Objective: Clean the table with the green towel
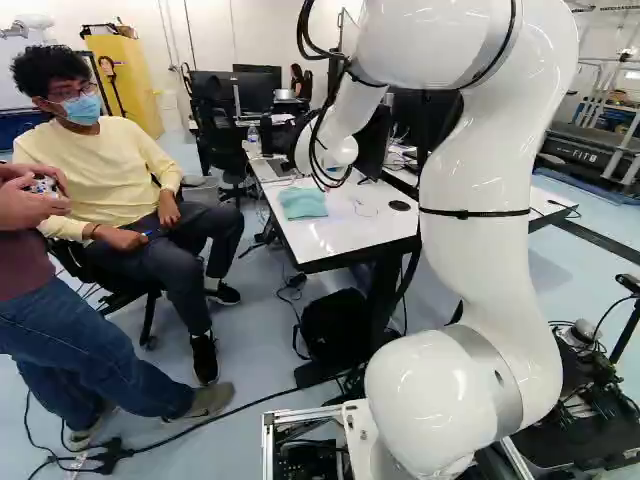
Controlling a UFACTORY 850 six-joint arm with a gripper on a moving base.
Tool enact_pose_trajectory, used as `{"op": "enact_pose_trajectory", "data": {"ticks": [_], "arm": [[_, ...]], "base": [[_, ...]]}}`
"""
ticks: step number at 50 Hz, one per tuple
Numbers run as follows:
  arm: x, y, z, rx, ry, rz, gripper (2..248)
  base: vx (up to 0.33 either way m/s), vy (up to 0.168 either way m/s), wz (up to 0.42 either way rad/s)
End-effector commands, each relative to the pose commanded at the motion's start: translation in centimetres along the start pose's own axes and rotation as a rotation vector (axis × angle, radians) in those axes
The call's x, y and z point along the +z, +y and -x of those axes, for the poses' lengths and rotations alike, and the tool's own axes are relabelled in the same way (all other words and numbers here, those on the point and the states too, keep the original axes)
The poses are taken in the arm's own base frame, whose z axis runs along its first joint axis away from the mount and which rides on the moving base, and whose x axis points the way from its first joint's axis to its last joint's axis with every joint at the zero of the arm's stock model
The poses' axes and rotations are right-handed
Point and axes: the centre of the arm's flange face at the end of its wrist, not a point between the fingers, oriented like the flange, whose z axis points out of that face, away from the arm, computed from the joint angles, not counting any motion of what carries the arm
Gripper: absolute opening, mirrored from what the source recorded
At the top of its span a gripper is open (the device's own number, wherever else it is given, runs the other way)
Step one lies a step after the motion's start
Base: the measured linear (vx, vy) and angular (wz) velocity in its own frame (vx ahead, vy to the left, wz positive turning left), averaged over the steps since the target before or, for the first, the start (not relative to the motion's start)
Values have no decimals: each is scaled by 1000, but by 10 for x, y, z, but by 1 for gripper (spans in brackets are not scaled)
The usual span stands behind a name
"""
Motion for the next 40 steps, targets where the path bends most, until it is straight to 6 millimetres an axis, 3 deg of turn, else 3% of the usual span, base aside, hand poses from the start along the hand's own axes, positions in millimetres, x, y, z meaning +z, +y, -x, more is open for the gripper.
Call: {"op": "enact_pose_trajectory", "data": {"ticks": [9,21,31,40], "arm": [[0,0,3,5,-22,2,247],[-7,-4,27,46,-159,13,247],[-21,-9,49,91,-288,22,247],[-43,-14,57,135,-380,31,247]], "base": [[0,0,0],[0,0,0],[0,0,0],[0,0,0]]}}
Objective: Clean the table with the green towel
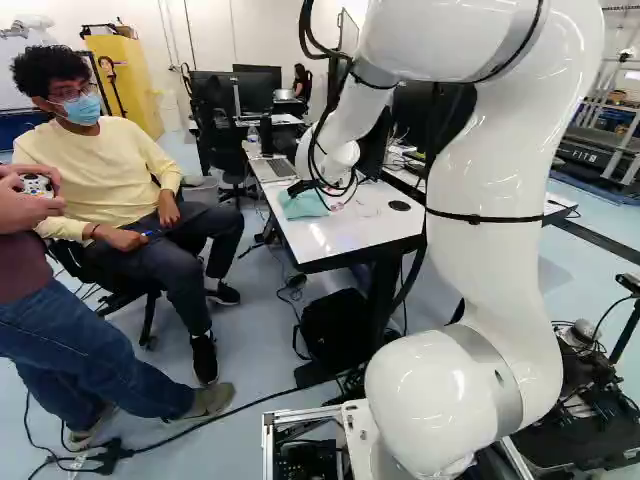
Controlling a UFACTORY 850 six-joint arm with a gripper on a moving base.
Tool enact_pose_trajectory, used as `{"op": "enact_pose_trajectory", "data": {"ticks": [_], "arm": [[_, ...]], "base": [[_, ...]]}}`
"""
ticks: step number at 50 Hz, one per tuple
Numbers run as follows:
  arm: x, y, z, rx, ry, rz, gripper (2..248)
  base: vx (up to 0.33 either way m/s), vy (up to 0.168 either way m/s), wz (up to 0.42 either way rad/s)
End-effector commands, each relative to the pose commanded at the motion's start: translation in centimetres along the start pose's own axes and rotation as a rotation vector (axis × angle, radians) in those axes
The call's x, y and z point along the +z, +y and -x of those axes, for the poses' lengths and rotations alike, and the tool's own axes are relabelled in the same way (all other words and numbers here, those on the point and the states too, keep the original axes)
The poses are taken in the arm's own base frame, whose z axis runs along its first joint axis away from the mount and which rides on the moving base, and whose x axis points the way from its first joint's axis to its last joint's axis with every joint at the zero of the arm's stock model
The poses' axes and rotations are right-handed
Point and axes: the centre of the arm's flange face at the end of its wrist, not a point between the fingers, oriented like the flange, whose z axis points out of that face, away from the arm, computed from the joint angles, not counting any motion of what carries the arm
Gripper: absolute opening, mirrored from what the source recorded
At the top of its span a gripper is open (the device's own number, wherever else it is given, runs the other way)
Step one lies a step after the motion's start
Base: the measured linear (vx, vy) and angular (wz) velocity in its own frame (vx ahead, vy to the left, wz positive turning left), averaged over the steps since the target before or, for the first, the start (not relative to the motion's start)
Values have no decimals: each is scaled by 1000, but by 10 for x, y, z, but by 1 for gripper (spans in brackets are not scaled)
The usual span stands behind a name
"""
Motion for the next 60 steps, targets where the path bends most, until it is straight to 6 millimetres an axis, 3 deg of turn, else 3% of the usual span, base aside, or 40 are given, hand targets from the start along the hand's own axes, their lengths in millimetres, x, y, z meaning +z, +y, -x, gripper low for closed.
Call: {"op": "enact_pose_trajectory", "data": {"ticks": [17,28,60], "arm": [[-42,-14,24,76,-148,-7,247],[-59,-30,29,114,-234,-29,247],[-69,-58,-5,219,-458,-103,247]], "base": [[0,0,0],[0,0,0],[0,0,0]]}}
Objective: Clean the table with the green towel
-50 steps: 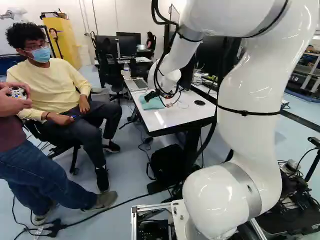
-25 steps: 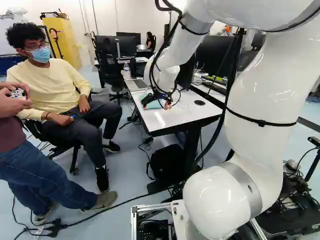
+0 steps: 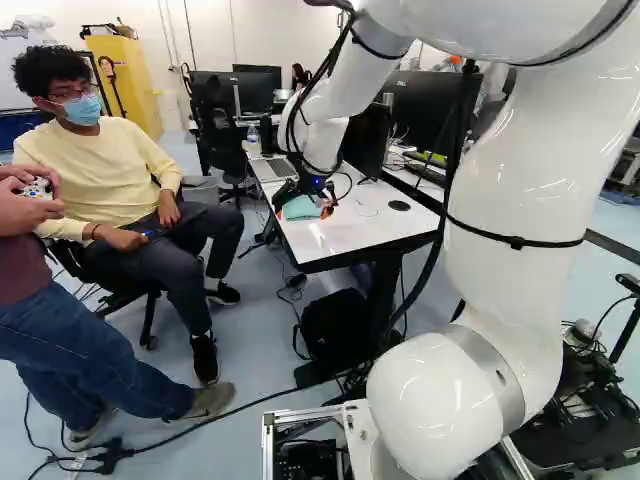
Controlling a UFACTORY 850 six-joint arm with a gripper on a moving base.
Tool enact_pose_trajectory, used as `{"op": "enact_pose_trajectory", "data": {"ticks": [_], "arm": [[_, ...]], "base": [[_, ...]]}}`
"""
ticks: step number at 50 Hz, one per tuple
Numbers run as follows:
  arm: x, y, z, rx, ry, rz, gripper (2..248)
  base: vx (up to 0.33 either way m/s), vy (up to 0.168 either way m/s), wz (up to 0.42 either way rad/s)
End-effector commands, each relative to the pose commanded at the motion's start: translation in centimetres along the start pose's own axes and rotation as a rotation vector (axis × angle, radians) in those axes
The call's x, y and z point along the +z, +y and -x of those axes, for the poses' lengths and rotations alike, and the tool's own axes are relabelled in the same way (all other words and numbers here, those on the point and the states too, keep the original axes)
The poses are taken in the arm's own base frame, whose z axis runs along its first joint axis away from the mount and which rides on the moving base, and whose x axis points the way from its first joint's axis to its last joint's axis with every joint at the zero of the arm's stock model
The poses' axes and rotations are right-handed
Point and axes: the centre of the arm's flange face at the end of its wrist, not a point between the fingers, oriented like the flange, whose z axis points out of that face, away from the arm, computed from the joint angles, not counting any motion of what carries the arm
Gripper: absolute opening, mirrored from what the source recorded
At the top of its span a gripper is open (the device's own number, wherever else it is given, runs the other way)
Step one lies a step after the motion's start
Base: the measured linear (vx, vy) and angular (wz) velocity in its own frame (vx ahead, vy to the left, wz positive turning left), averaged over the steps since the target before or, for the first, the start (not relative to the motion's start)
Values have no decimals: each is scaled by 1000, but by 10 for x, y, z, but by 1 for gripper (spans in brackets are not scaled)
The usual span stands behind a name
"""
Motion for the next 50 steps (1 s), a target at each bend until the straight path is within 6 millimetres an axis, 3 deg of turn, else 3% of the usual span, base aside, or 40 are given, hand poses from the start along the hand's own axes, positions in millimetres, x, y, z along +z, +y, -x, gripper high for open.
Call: {"op": "enact_pose_trajectory", "data": {"ticks": [18,34,50], "arm": [[-13,-14,-28,-2,10,-23,247],[-25,-23,-65,-32,151,-23,247],[-15,-10,-96,-27,204,-5,247]], "base": [[0,0,0],[0,0,0],[0,0,0]]}}
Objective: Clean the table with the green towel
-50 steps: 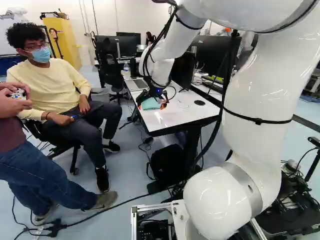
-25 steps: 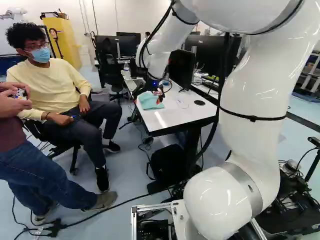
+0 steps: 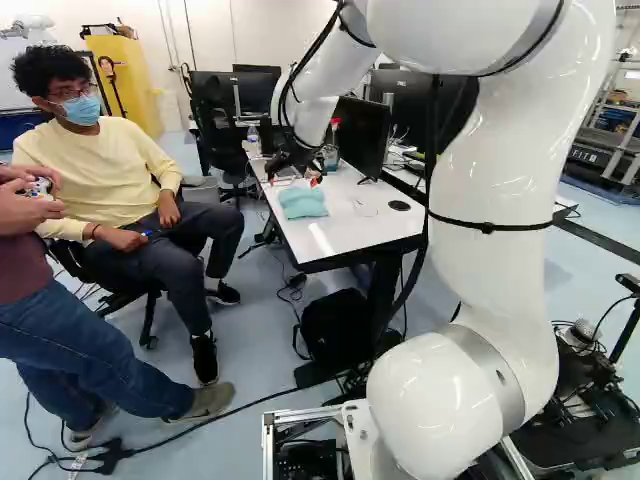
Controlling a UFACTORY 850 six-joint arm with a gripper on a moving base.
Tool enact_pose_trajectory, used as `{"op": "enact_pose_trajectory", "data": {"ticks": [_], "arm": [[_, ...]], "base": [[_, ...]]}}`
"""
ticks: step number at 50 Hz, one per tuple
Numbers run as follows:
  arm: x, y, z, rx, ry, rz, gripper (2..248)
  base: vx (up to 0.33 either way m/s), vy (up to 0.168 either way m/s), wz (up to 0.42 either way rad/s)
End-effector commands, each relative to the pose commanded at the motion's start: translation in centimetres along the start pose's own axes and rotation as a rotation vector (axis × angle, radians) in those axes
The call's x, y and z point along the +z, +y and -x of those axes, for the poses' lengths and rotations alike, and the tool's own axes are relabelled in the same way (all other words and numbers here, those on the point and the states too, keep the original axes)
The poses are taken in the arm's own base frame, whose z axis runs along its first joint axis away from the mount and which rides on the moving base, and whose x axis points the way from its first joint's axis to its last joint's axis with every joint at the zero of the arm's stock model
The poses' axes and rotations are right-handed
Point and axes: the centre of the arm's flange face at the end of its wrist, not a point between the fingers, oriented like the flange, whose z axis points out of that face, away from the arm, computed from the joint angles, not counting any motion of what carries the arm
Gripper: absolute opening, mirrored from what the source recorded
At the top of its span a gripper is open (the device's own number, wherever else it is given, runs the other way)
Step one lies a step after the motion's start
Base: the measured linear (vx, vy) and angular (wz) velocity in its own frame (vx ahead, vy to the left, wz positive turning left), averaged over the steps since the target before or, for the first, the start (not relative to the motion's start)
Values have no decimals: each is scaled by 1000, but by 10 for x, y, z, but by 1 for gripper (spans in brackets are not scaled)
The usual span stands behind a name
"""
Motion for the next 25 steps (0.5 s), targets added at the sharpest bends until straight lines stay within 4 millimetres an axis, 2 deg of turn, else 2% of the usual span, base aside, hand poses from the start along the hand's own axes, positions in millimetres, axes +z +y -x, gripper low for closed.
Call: {"op": "enact_pose_trajectory", "data": {"ticks": [25], "arm": [[52,29,-36,40,69,30,247]], "base": [[0,0,0]]}}
